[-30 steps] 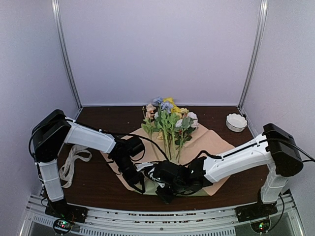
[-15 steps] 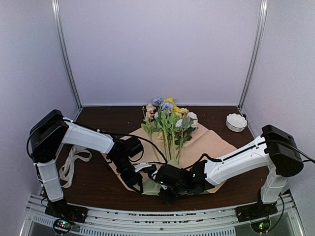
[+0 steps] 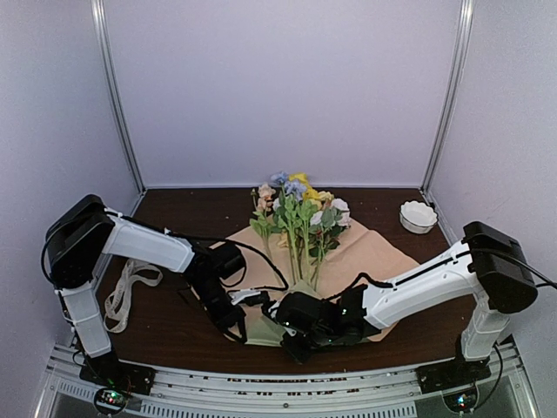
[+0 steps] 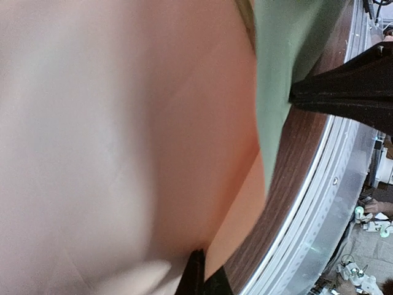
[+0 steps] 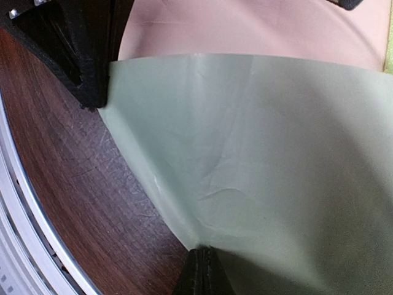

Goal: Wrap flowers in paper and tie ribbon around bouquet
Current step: Press the fold line on the 1/4-folded wrapping paper.

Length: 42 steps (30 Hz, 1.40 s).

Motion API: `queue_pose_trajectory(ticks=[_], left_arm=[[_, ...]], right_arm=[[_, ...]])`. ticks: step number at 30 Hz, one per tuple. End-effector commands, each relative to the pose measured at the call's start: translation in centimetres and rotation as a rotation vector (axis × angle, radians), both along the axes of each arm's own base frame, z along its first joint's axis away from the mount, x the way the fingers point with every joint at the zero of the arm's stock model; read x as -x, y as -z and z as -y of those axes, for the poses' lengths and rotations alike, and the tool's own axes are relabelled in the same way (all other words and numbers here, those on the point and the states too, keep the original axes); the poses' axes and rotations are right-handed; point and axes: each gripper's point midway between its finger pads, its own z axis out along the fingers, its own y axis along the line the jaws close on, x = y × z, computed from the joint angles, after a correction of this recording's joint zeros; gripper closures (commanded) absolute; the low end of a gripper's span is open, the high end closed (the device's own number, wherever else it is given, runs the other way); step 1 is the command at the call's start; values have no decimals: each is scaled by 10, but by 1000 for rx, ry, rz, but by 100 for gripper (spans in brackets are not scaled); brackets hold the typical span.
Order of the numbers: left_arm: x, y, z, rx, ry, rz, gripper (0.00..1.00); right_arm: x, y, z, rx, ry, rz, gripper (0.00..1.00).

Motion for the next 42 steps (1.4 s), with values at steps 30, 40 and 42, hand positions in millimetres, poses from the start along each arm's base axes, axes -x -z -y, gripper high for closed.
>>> queue_pose_trajectory(ticks=[30,40,42], left_arm=[[13,26,-27,-107,0,-73,100],[14,27,-28,-105,2,-85,100],[15,27,-28,-103,3,-90,100]], right_arm=[[-14,-4,-19,228,-114,127,97],[-11,2,60,291,1,131,97],[-8,3,73,286,19,123,97]])
